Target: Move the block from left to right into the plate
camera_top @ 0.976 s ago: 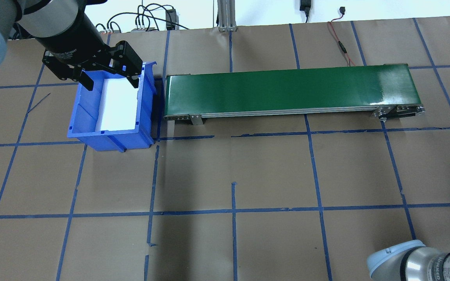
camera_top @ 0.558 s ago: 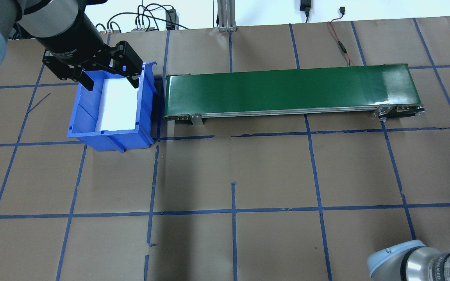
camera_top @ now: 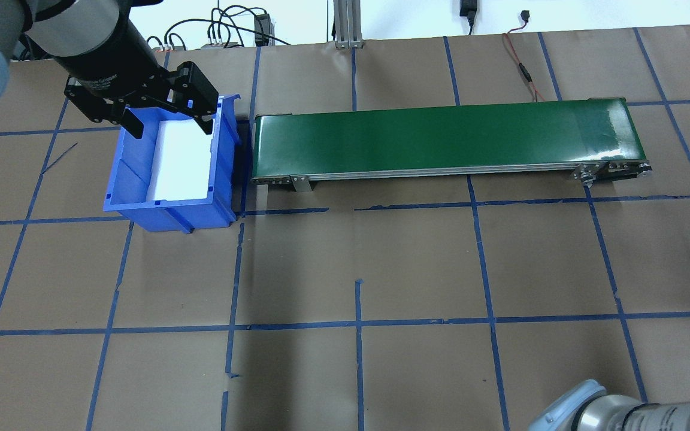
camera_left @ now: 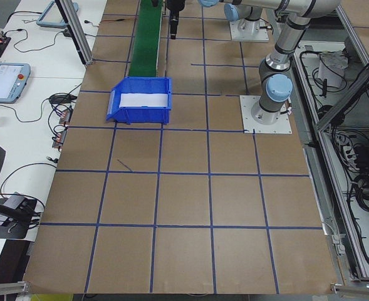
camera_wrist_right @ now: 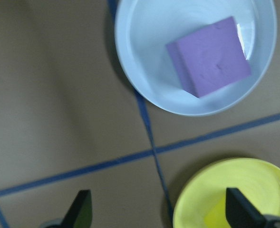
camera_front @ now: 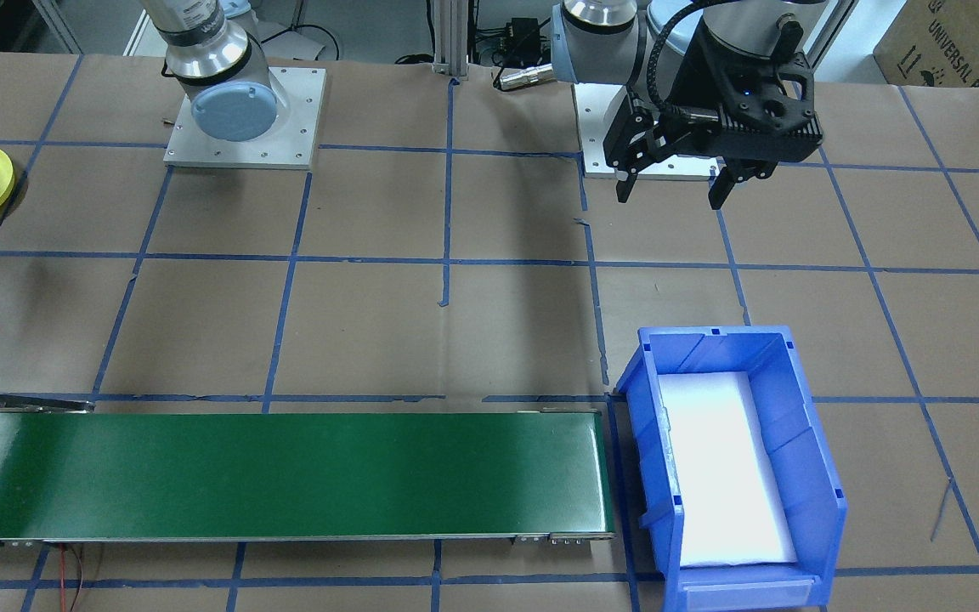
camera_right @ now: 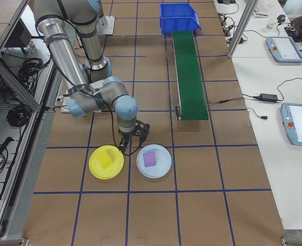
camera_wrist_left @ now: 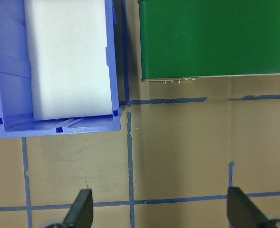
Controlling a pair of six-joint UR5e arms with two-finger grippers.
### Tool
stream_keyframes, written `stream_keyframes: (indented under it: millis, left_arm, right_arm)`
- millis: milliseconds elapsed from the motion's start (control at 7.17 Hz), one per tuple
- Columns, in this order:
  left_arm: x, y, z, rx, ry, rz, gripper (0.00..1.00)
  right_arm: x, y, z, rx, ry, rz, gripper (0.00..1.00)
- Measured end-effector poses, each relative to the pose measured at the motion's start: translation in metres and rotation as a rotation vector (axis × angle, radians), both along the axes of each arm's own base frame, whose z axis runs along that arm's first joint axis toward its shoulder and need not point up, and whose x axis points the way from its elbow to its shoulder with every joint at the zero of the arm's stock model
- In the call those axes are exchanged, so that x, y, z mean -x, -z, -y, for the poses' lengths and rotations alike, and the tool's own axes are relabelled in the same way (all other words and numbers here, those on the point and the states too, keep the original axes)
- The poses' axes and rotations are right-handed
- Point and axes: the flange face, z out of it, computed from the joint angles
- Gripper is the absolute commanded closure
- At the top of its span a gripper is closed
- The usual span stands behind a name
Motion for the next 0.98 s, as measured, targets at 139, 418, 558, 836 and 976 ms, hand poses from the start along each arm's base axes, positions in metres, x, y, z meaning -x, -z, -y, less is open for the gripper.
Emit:
stream_keyframes:
  millis: [139, 418, 558, 836, 976]
  left_arm:
    - [0.000, 0.000, 0.000, 0.000, 0.000, 0.000, 0.00]
    - [0.000, 0.000, 0.000, 0.000, 0.000, 0.001, 0.00]
    - [0.000, 0.000, 0.000, 0.000, 0.001, 0.002, 0.00]
    - [0.001, -0.001, -0.001, 0.001, 0.002, 0.003, 0.00]
    - [0.001, -0.001, -0.001, 0.001, 0.003, 0.003, 0.00]
  right_arm:
    - [-0.062, -0.026, 0.047, 0.008, -0.001, -0.004, 0.00]
    - [-0.211, -0.073, 0.107, 0.038, -0.015, 0.001, 0.00]
    - [-0.271, -0.096, 0.112, 0.036, -0.038, 0.005, 0.00]
    - [-0.360, -0.146, 0.104, 0.013, -0.105, 0.011, 0.00]
    - [-0.395, -0.168, 0.095, 0.009, -0.123, 0.010, 0.00]
